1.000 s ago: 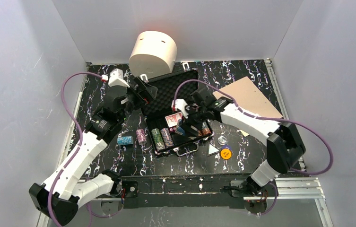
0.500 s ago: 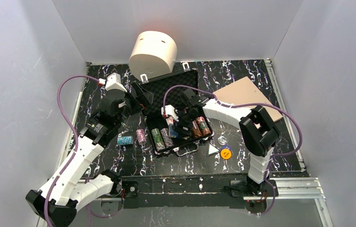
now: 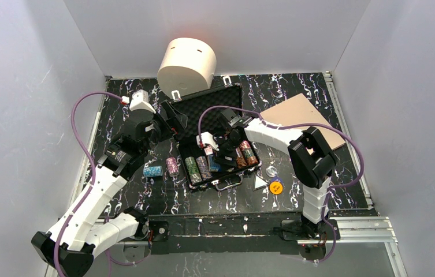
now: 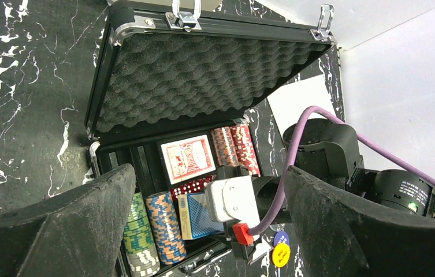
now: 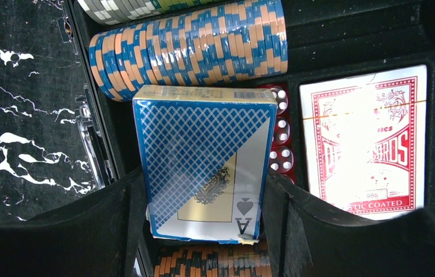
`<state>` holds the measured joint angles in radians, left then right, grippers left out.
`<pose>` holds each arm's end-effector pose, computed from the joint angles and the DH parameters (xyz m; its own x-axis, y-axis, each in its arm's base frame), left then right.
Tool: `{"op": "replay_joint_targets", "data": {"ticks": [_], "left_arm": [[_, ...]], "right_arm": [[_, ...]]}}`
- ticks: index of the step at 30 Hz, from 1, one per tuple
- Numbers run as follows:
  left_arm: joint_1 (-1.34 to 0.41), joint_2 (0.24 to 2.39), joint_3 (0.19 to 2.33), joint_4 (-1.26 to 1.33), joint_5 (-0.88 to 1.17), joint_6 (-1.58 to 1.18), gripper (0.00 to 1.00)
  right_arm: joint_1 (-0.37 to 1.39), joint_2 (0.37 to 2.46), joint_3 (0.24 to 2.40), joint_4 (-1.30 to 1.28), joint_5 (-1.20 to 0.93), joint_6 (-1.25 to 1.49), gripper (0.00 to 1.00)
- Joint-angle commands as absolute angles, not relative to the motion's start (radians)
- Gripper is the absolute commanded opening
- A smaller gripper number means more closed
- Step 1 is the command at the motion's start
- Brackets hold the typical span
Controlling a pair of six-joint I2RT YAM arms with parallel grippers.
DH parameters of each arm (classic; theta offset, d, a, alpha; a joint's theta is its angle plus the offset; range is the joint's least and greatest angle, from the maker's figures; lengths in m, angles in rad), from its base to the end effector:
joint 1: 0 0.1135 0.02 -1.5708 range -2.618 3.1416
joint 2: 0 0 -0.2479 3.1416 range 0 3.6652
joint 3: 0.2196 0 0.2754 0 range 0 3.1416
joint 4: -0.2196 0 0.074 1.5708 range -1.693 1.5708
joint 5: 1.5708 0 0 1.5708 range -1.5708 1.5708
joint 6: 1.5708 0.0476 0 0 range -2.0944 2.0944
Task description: Pack up texas hold em set
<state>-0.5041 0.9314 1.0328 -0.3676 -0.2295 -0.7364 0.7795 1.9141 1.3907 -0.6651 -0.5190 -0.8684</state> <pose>0.2237 -0.1110 0.3677 -0.3575 -0.5497 -0.7550 0.0514 0.7956 -0.6036 0.2745 0.3045 0.1575 0.1400 -0.7935 -0.5923 -0.9831 -0.1828 0.0126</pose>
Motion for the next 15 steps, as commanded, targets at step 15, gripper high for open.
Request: {"op": "replay_joint_targets", "data": {"ticks": [15], "left_arm": [[-0.503, 0.927, 1.071, -0.396, -0.329, -0.678, 0.98]], "right_arm": [[0.778, 1.82, 1.511, -0.763, -0.567, -0.871, 0.99]]}}
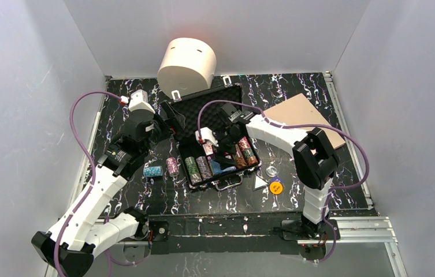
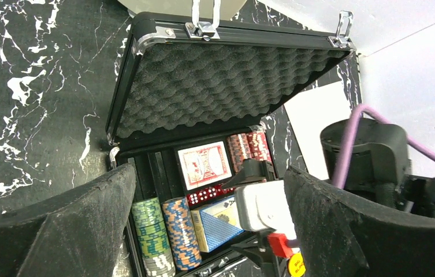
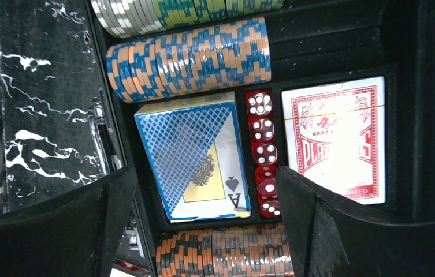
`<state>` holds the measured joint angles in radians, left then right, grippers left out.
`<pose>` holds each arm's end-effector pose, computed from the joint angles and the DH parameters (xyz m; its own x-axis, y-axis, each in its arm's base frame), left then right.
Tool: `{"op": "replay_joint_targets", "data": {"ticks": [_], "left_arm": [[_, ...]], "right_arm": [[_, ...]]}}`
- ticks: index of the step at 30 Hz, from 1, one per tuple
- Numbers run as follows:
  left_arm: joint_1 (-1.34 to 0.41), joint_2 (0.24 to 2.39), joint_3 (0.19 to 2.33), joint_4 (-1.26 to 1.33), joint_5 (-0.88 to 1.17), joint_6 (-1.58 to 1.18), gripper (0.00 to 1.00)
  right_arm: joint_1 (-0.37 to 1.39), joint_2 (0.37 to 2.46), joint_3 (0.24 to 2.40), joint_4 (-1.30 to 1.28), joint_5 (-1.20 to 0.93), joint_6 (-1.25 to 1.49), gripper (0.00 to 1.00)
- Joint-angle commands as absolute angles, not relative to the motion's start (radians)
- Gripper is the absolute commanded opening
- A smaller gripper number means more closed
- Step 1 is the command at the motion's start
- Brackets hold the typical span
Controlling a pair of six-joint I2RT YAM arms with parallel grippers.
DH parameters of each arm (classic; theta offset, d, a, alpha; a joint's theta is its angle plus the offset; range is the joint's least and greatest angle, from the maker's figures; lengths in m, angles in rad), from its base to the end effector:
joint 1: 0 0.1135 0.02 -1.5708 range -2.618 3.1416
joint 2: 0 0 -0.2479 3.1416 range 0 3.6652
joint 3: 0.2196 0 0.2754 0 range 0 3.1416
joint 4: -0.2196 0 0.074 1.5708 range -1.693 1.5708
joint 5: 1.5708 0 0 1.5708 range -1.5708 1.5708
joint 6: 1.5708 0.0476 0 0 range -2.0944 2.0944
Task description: Pack up texas hold em set
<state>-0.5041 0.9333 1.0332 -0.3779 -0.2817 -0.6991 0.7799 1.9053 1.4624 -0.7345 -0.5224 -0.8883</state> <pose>0.2245 -0.1087 0.3664 -0.3319 -0.5229 -0.7851 0.0214 0.8279 -0.5604 0.2777 0.3081 0.1802 0.1642 -0.7834 -0.5994 -0.9797 -0.2002 -0.0068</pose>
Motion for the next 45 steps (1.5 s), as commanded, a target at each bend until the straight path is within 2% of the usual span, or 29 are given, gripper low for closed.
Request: {"op": "replay_joint_targets", "data": {"ticks": [1, 6, 10, 12, 16, 19, 21, 24, 27, 32, 36, 45], "left_arm": [[-0.503, 0.925, 1.072, -0.396, -0.332, -0.675, 0.98], [-0.503, 0.922, 1.079, -0.4, -0.336, -0.653, 0.98], [-0.503, 0.911, 1.084, -0.397, -0.356, -0.644, 0.98], [-0.504, 0.904, 1.091, -0.392, -0.376, -0.632, 0.98], [-0.503, 0.906, 1.114, -0.382, -0.394, -0.602, 0.98], [-0.503, 0.911, 1.116, -0.379, -0.383, -0.586, 0.98], [-0.503, 0.911, 1.11, -0.378, -0.372, -0.582, 0.98], [-0.503, 0.907, 1.101, -0.379, -0.359, -0.572, 0.98], [-0.503, 0.897, 1.092, -0.381, -0.355, -0.563, 0.98], [-0.503, 0.88, 1.064, -0.379, -0.34, -0.568, 0.98], [-0.503, 0.868, 1.022, -0.37, -0.331, -0.59, 0.98], [-0.503, 0.835, 0.99, -0.385, -0.329, -0.56, 0.98]], "right_arm": [[0.778, 1.805, 1.51, -0.757, -0.567, -0.858, 0.99], [0.778, 1.726, 1.491, -0.662, -0.564, -0.66, 0.99], [0.782, 1.684, 1.474, -0.42, -0.345, -0.088, 0.99], [0.781, 1.706, 1.529, -0.45, -0.249, 0.142, 0.99], [0.781, 1.749, 1.565, -0.539, -0.258, 0.382, 0.99], [0.832, 1.687, 1.441, -0.475, -0.001, 0.603, 0.99], [0.878, 1.642, 1.375, -0.436, 0.116, 0.651, 0.99], [0.925, 1.67, 1.399, -0.511, 0.23, 0.675, 0.97], [0.961, 1.71, 1.414, -0.577, 0.299, 0.723, 0.81], [1.042, 1.743, 1.403, -0.579, 0.38, 0.741, 0.67], [1.065, 1.83, 1.495, -0.708, 0.413, 0.775, 0.51], [1.093, 1.964, 1.606, -0.857, 0.438, 0.799, 0.48]]}}
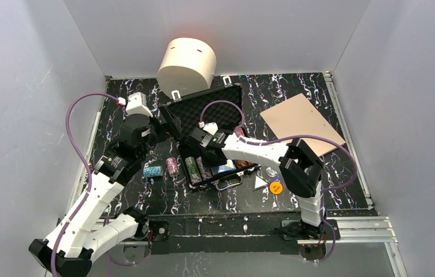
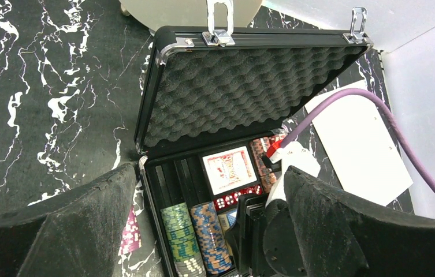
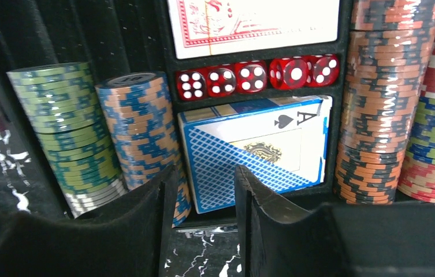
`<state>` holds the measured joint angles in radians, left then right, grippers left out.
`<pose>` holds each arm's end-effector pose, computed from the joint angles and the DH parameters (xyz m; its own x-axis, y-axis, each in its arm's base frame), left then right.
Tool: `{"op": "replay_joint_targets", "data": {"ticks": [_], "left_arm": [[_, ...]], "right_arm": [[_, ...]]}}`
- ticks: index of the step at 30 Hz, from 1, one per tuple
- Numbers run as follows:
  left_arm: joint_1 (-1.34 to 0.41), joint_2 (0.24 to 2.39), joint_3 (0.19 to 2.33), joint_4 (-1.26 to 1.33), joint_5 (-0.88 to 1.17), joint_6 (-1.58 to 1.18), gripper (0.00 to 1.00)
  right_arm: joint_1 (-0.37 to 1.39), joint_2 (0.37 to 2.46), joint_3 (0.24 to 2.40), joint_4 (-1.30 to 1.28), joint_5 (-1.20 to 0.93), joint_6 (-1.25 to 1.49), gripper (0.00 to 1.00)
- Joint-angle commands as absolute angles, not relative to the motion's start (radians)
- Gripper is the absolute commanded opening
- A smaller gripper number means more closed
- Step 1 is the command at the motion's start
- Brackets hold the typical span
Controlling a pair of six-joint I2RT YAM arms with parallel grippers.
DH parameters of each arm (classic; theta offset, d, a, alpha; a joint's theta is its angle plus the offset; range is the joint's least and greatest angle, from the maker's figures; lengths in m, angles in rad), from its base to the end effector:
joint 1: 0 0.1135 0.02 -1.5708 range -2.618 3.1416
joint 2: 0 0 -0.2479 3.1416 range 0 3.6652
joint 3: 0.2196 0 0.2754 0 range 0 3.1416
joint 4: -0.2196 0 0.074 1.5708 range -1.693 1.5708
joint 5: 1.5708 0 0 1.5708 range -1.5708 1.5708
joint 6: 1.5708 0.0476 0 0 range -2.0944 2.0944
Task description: Pack up texas hold em set
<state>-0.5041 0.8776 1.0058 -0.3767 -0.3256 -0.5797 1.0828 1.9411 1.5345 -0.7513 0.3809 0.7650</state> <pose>0.2139 -0.1006 0.3688 -0.2821 -0.4371 -0.8540 0.0378 0.8844 -0.4651 0.2162 0.3695 0.1851 -0.8292 -0.1909 -0.5253 -0.2436 0.9693 0.0322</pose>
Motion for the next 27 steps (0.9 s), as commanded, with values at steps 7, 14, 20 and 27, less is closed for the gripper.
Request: {"op": "replay_joint_targets", "data": {"ticks": [7, 14, 20, 27], "left_arm": [[-0.503, 0.822, 0.956, -0.382, -0.315, -0.582, 0.98], [-0.503, 0.828, 0.955, -0.38, -0.312, -0.574, 0.98], [-0.503, 0.82, 0.947, -0.378, -0.301, -0.569, 0.98], [-0.503, 0.825, 0.96, -0.378, -0.297, -0.558, 0.98]], "right_arm": [[1.095, 1.997, 1.621, -0.889, 0.455, 0.777, 0.39], [1.095, 2.048, 1.638, -0.934, 0.463, 0.772, 0.4], [1.094, 2.028, 1.607, -0.853, 0.374, 0.752, 0.42], [1.087, 1.96, 1.664, -0.817, 0.363, 0.711, 0.57]]}}
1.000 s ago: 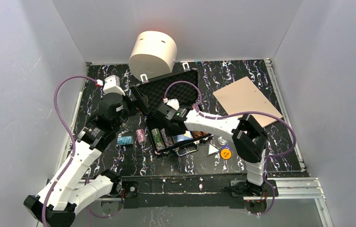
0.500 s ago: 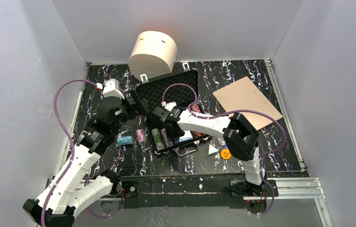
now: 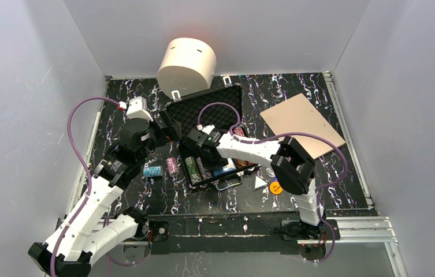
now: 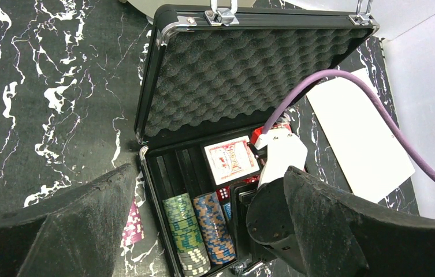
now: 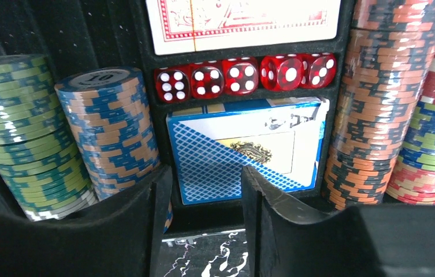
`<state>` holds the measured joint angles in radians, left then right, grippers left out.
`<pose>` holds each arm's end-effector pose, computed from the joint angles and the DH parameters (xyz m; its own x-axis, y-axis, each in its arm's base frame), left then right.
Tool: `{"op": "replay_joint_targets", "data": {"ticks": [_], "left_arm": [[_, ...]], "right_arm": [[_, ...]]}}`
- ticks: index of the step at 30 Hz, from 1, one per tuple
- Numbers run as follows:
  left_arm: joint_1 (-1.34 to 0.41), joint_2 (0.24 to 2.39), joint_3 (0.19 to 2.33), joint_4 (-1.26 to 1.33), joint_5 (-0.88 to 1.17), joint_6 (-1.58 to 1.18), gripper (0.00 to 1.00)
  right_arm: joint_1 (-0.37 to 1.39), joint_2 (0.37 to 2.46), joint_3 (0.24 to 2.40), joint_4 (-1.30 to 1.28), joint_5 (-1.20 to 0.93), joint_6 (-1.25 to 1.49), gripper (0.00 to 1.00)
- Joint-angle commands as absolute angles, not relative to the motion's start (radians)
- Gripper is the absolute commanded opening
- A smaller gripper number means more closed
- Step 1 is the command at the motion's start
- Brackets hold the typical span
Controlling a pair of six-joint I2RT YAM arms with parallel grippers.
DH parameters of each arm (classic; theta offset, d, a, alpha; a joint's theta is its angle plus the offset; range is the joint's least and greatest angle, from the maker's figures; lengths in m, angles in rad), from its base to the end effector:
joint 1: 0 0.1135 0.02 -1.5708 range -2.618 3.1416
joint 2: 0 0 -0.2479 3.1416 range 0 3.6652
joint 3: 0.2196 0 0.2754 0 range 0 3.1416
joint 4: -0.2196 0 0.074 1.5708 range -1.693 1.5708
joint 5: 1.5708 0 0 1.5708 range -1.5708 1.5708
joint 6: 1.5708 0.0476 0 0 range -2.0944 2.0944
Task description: Pack up texas hold em set
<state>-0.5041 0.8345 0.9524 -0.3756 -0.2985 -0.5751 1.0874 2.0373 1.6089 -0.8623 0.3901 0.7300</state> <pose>0.2072 -0.0983 0.3579 -0.3029 -0.4266 -0.8522 0.0571 0.8845 -0.4631 0.2175 0.3755 0.1644 -0.8464 -0.2853 -0.4497 -0.2759 0.9571 -0.0880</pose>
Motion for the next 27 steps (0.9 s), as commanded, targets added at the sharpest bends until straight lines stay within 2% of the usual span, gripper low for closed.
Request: {"op": "replay_joint_targets", "data": {"ticks": [1, 6, 9, 11, 15, 21, 27], "left_arm": [[-0.503, 0.825, 0.962, -0.378, -0.292, -0.557, 0.98], [-0.503, 0.825, 0.966, -0.36, -0.278, -0.546, 0.98], [-0.503, 0.833, 0.974, -0.354, -0.281, -0.542, 0.98], [-0.503, 0.839, 0.98, -0.352, -0.28, -0.542, 0.98], [-0.504, 0.85, 0.98, -0.339, -0.274, -0.547, 0.98], [-0.503, 0.864, 0.962, -0.294, -0.266, -0.572, 0.98], [-0.503, 0.897, 0.943, -0.226, -0.239, -0.606, 0.98]], "right_arm": [[1.083, 1.94, 1.666, -0.809, 0.368, 0.711, 0.59], [1.055, 1.818, 1.634, -0.805, 0.469, 0.757, 0.68], [1.039, 1.725, 1.576, -0.85, 0.593, 0.841, 0.91], [1.014, 1.656, 1.519, -0.862, 0.634, 0.872, 0.98], [0.929, 1.511, 1.354, -0.873, 0.591, 0.904, 0.99], [0.801, 1.224, 1.087, -0.956, 0.558, 1.093, 0.98], [0.661, 1.04, 0.882, -0.959, 0.395, 1.113, 0.96]]}}
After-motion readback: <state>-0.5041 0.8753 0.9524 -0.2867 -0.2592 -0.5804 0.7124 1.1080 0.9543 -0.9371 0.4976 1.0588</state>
